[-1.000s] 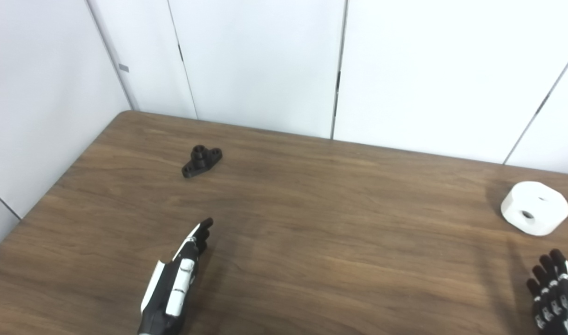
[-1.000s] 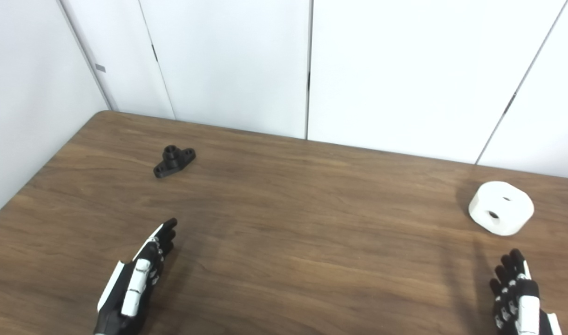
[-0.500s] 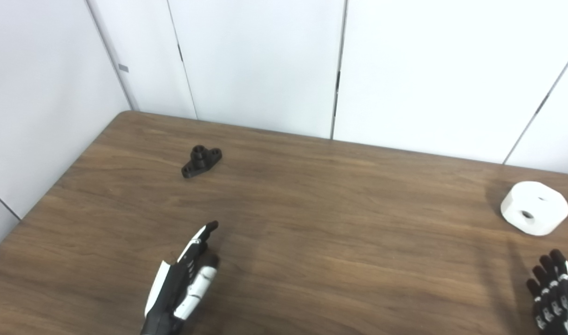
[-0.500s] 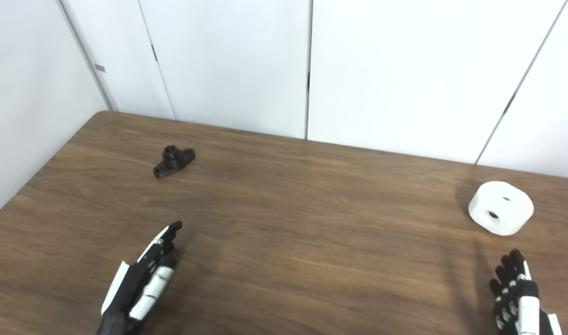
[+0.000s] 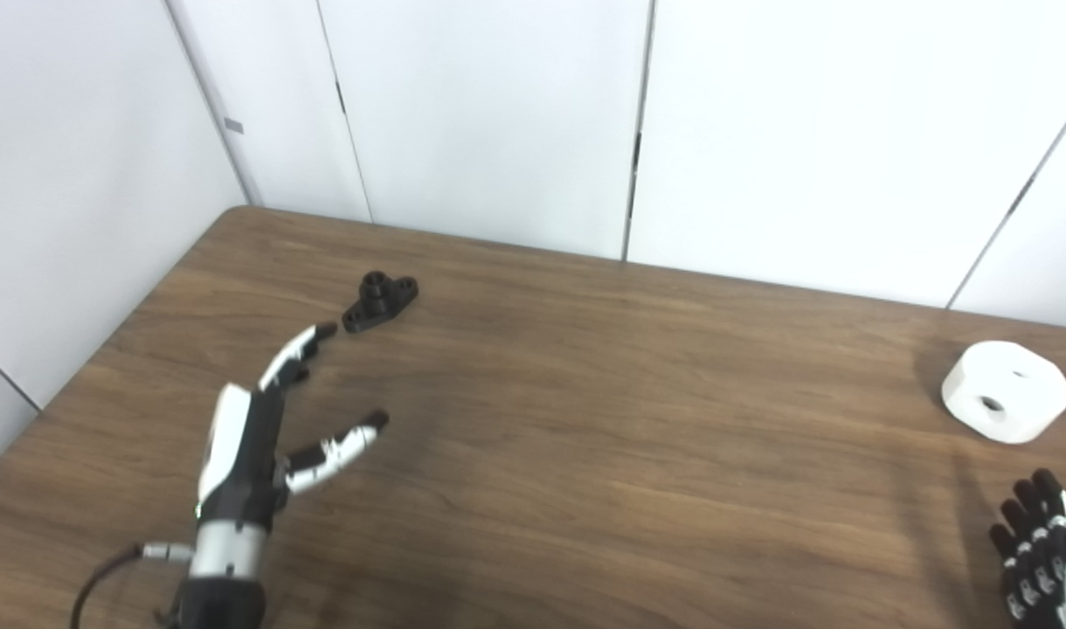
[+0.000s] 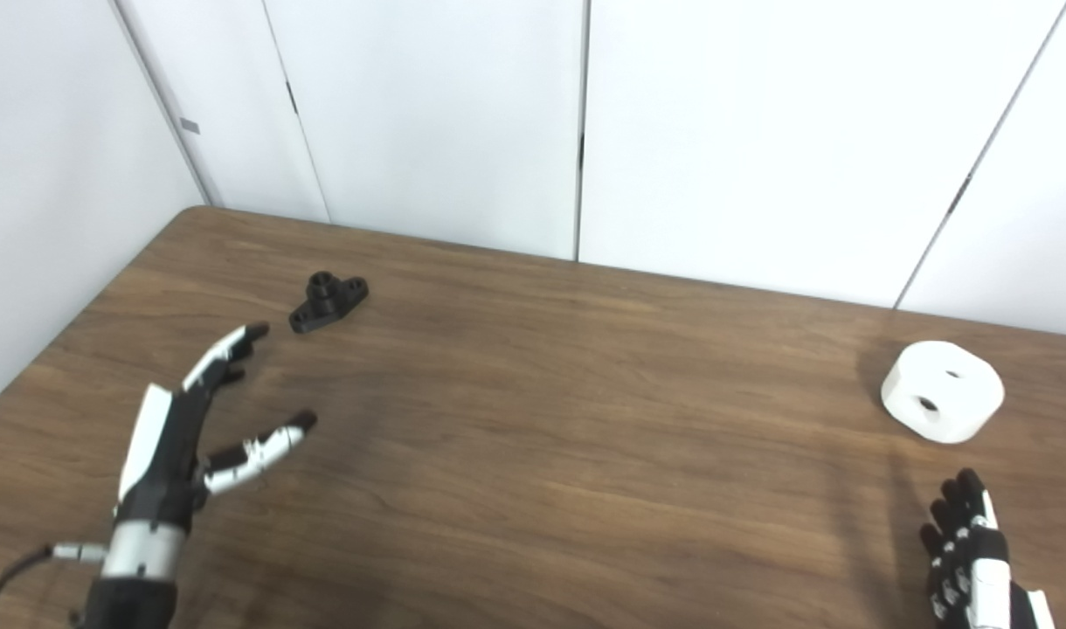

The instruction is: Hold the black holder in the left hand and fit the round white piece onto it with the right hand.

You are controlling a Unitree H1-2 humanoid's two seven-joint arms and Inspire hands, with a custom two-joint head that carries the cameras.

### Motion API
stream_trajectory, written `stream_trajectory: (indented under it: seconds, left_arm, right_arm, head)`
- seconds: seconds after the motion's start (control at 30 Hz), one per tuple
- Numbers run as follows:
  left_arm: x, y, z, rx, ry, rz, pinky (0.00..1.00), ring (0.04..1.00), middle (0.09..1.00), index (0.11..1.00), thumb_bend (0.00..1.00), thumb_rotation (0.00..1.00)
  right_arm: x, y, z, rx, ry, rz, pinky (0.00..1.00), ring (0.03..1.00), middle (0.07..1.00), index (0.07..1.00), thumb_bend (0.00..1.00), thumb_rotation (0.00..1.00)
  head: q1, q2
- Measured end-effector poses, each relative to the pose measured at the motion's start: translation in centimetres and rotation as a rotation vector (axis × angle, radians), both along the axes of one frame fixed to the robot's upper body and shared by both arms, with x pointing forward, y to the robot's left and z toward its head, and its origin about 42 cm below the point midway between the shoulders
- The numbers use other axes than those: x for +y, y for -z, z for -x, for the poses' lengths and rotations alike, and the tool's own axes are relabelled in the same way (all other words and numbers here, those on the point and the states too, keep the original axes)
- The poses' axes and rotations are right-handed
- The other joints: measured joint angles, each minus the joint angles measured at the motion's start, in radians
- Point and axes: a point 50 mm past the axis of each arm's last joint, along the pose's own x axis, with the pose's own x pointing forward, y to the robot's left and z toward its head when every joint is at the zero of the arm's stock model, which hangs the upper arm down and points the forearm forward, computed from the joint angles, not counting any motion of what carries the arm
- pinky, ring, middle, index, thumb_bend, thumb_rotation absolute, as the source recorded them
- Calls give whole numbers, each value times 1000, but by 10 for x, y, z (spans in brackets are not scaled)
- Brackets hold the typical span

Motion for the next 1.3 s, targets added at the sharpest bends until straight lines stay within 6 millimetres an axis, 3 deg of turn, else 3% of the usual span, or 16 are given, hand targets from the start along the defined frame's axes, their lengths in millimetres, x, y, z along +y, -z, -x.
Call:
stream_trajectory:
  seconds: [0.17, 0.43, 0.7, 1.3]
  left_arm:
    - [5, -2, -17, 31, -46, -62, 839, 900, 894, 833, 774, 197]
    - [30, -14, -55, 54, -110, -174, 773, 891, 874, 800, 798, 261]
    - [42, 1, -81, 105, -159, -220, 793, 890, 859, 786, 832, 274]
    - [34, 25, -118, 187, -161, -301, 846, 901, 873, 783, 855, 289]
  right_arm:
    - [0, 0, 0, -2, 0, 2, 1000, 1000, 1000, 1000, 522, 1000]
    - [0, 0, 0, -2, -1, 3, 1000, 1000, 1000, 1000, 513, 1000]
    - [0, 0, 1, -3, -2, 5, 1000, 1000, 1000, 1000, 525, 1000]
    - [-1, 0, 2, -5, -5, 7, 1000, 1000, 1000, 1000, 542, 1000]
  head:
    - [0, 2]
    - [3, 5]
    - [5, 11]
    - [0, 23]
